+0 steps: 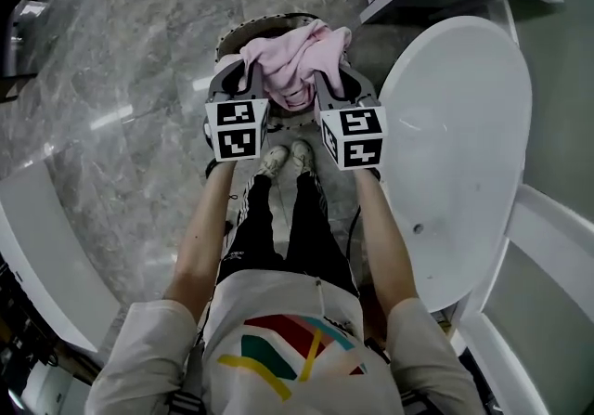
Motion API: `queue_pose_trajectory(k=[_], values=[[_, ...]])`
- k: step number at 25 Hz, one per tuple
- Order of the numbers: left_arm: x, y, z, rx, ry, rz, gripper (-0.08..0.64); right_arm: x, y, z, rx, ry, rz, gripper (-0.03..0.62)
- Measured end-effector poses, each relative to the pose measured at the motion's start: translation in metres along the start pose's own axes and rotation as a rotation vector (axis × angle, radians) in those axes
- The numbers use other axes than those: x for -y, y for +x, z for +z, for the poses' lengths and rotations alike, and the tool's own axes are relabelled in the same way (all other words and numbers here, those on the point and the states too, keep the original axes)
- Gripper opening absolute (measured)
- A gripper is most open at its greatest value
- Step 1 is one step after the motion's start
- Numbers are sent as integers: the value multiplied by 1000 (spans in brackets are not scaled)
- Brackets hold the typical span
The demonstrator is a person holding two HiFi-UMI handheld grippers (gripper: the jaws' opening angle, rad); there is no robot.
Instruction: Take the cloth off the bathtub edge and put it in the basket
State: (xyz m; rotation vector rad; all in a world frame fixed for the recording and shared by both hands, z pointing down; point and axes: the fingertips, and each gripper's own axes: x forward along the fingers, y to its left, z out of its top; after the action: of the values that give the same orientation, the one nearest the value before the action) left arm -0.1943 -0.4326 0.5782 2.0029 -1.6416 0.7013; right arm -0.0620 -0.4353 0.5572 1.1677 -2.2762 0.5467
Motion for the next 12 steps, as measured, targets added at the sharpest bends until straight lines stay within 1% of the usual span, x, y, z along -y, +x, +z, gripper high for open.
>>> queue_pose_trajectory(k=[4, 6, 8, 12], values=[[4, 7, -36, -74, -17, -7, 52, -3, 14, -32, -70, 21, -6, 86], [6, 7, -51, -103, -32, -4, 52, -5, 20, -46, -104, 14, 2, 86], [7, 7, -63, -126, -34, -2, 52, -7, 24, -56, -131, 12, 7, 86], [7, 7, -78, -158, -31, -8, 52, -8, 29, -69, -160, 40, 2, 86]])
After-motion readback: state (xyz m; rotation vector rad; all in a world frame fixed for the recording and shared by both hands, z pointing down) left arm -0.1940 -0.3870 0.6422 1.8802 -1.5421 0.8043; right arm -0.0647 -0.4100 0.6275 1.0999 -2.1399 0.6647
